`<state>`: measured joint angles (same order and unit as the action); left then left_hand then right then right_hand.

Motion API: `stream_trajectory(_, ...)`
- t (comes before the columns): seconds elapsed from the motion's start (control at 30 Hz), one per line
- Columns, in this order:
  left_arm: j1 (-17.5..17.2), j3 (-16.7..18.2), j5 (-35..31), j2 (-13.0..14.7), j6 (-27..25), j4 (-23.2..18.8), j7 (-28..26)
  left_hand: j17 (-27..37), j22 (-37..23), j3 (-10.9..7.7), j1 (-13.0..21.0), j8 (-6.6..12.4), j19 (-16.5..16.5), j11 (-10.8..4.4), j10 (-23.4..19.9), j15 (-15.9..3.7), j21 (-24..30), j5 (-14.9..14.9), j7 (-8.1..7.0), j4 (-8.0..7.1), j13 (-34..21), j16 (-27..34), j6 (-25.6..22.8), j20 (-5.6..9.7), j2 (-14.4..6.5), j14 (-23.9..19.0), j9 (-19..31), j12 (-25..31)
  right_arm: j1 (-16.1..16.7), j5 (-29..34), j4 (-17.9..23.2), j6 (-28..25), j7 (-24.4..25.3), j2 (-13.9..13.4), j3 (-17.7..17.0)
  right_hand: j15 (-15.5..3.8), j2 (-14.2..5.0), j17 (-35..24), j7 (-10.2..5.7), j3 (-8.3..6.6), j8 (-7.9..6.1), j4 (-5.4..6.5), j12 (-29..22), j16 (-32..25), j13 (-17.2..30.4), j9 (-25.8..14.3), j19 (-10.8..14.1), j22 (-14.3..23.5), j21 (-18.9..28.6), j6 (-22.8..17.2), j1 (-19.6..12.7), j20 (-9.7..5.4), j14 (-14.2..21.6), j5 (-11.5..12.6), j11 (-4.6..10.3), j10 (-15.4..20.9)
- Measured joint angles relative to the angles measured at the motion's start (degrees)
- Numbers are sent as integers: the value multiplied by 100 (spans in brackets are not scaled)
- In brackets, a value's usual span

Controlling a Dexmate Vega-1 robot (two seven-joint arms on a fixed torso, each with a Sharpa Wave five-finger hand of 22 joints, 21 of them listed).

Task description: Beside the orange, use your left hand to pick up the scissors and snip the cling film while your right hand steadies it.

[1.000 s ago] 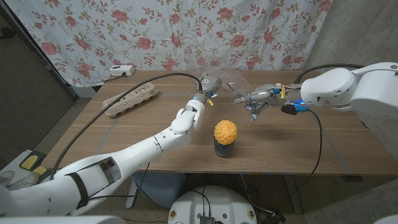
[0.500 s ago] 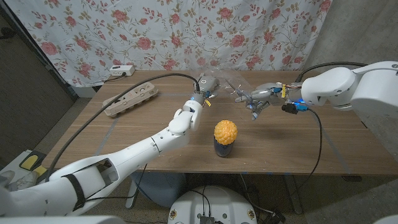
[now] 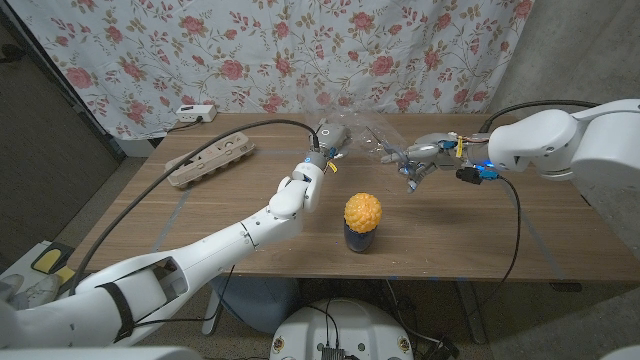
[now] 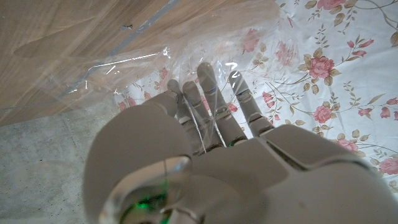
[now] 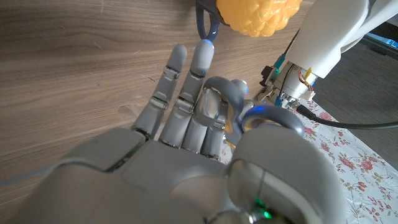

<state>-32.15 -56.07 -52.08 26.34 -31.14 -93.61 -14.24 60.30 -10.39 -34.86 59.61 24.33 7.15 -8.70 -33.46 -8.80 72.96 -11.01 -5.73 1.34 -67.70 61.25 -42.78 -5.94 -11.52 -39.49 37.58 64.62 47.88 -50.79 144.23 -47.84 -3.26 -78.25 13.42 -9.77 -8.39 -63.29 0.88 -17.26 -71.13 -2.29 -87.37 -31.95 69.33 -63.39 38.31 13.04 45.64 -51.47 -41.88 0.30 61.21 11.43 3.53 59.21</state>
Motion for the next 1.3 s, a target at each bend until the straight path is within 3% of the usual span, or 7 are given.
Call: stream_trajectory(1.3, -114, 61, -66, 43, -41, -86, -68, -173, -1, -65, -31, -148, -41, 0, 0, -31, 0, 0, 0, -30, 60, -1, 0, -20, -15, 30, -124, -43, 287, -147, -55, 284, 110, -166, -180, -5, -69, -46, -11, 0, 0, 0, -15, 133, -11, -1, -60, -27, 246, 11, 70, 1, -5, -42, 49, -9)
